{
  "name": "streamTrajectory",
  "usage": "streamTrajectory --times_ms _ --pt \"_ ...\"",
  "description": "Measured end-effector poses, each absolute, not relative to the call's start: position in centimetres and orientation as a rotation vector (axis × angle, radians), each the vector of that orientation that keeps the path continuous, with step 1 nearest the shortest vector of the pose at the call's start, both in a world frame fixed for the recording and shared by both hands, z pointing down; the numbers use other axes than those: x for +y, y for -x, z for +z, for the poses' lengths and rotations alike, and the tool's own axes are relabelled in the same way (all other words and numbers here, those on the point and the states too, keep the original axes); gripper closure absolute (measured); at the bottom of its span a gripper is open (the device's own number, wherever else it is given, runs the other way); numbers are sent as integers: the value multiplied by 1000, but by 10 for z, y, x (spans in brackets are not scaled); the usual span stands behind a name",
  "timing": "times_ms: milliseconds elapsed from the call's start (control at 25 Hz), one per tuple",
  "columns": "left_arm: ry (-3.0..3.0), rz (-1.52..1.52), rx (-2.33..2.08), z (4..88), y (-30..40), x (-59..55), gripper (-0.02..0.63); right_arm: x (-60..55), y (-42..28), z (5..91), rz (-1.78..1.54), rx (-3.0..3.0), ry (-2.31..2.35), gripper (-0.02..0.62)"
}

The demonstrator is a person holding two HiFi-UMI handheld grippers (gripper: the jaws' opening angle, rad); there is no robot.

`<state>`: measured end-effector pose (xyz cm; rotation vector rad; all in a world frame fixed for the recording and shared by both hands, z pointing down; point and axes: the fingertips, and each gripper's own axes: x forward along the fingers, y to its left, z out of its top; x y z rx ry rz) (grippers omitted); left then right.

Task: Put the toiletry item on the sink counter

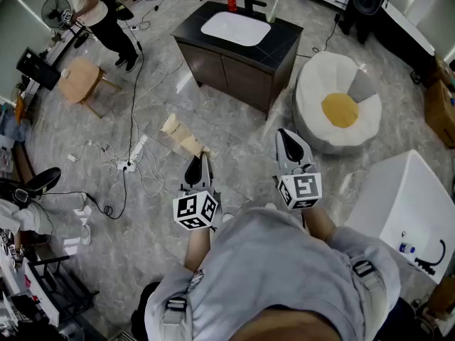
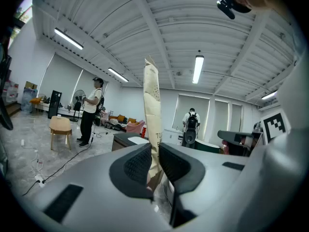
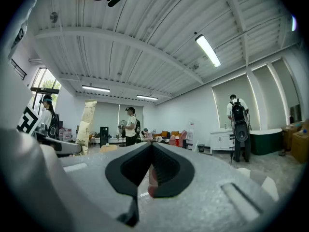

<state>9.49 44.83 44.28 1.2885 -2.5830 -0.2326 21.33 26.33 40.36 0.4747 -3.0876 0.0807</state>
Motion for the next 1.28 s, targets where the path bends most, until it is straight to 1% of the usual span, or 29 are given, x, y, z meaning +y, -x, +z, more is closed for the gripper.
streamTrajectory --times_ms 360,760,1280 --pt "-1294 -219 -2580 443 -99 439 558 257 -218 404 74 -3094 -473 591" --pt "-1309 -200 -2573 443 -121 416 558 229 -247 403 132 -3121 -558 591" --pt "-1378 -197 -2500 446 -169 337 560 169 -294 411 93 -3080 -585 591"
